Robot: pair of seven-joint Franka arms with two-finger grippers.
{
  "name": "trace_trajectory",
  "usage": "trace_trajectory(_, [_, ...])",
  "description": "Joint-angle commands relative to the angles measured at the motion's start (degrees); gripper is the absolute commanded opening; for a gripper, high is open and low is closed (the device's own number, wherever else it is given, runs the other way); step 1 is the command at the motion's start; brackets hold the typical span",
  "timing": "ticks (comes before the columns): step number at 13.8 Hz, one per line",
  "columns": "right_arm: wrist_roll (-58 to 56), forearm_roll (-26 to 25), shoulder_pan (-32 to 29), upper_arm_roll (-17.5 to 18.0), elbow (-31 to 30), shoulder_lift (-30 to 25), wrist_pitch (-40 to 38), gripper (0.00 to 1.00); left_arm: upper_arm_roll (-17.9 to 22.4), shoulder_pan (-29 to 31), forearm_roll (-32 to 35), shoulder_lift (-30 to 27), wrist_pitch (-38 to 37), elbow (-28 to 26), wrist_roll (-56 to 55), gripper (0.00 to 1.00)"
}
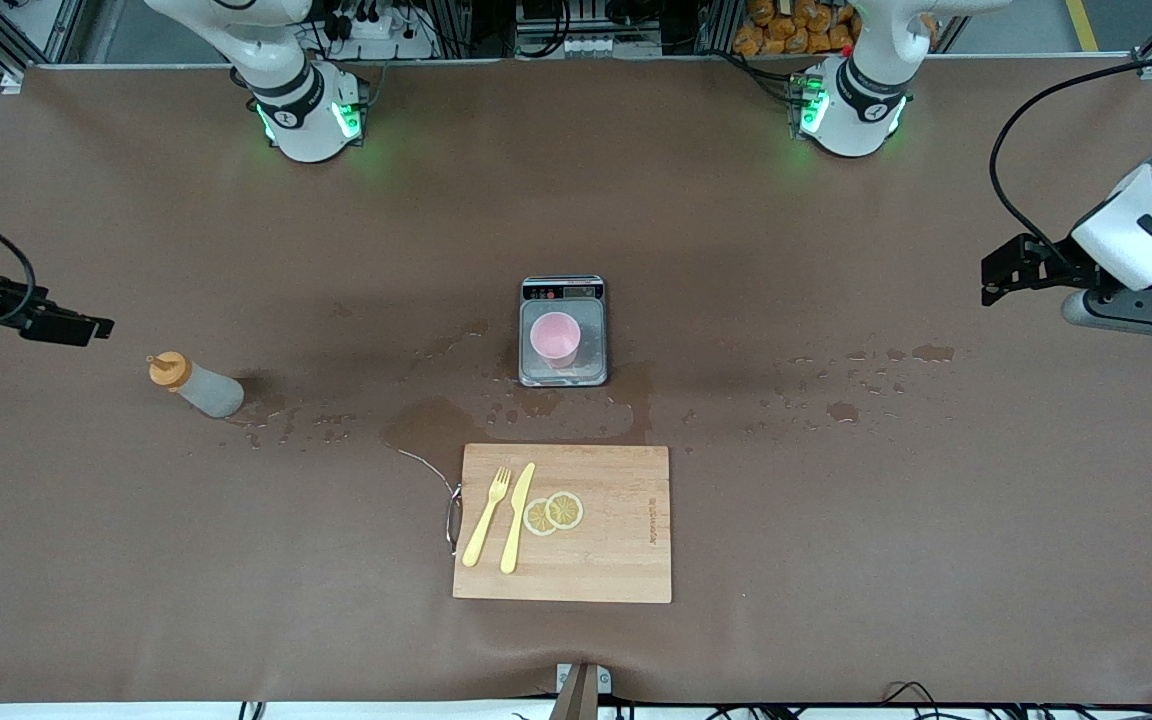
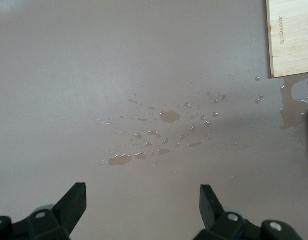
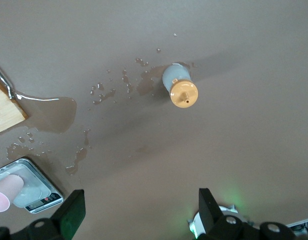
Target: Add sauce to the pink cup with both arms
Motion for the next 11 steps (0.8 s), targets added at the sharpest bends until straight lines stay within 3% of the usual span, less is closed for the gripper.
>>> trace_trajectory(1, [-5.7,-1.2,0.1,-0.8,-13.3,-9.2,7.9,1.00,-0.4,0.3,1.6,-0.1,-0.2,0.5,0.8,1.00])
trace_trajectory(7, [-8.9,-1.5,1.7,-1.4,-14.2,-12.3,13.9,1.00,-0.2,0.7,0.9,-0.4,-1.1,0.5,1.1,1.00])
trace_trajectory(11, [-8.3,-5.1,5.9,-1.4,-13.0,-12.7,16.7,1.00,0.0,0.7,0.7,-0.5,-2.3,0.5,1.0,1.00])
